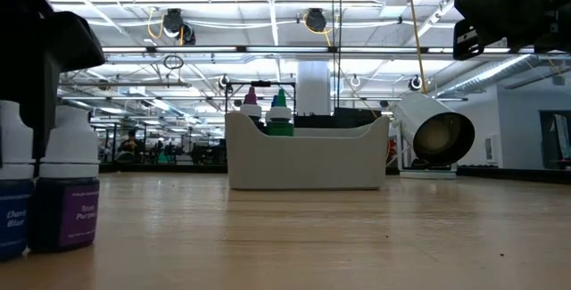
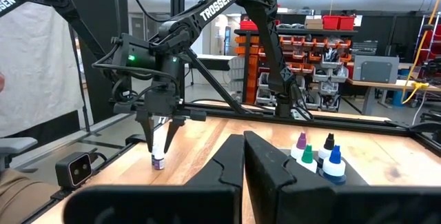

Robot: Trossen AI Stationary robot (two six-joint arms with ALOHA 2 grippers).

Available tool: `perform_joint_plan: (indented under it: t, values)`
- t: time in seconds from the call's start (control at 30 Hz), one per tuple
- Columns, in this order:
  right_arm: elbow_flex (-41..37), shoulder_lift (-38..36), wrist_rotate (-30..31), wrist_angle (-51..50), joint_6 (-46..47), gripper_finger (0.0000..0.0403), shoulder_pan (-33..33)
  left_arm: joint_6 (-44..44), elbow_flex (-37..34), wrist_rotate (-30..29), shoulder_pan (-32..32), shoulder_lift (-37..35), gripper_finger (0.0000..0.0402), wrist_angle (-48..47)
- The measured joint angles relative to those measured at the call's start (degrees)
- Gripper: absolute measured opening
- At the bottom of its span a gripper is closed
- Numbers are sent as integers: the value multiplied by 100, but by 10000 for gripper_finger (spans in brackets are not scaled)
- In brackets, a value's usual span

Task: Pick & Place food coloring
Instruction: Put the small blue food coloring bottle into the white bin

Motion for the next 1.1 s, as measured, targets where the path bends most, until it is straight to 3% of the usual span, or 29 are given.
perform_joint_plan:
  t: [0.27, 0.47, 0.67, 0.93, 1.03, 1.1]
  values:
    - [-2, 0, 0, 0, 2, 4, 1, 249, 0, 2, 0, -9, 71, 0]
    - [-2, 2, 0, 0, 72, 4, 0, 663, -7, -110, -1, -237, 65, -86]
    - [0, 6, -2, -50, 107, 4, 1, 1304, -7, -1113, -133, -1133, 63, -746]
    - [-1, 4, -2, -82, 107, 4, 0, 1577, -25, -2989, -53, -2844, 67, -2690]
    - [0, 4, -2, -92, 104, 4, 0, 1212, -504, -3472, 73, -3612, 64, -2948]
    - [-1, 4, -2, -135, 100, 4, 0, 1147, -1125, -3591, 173, -4149, 63, -2504]
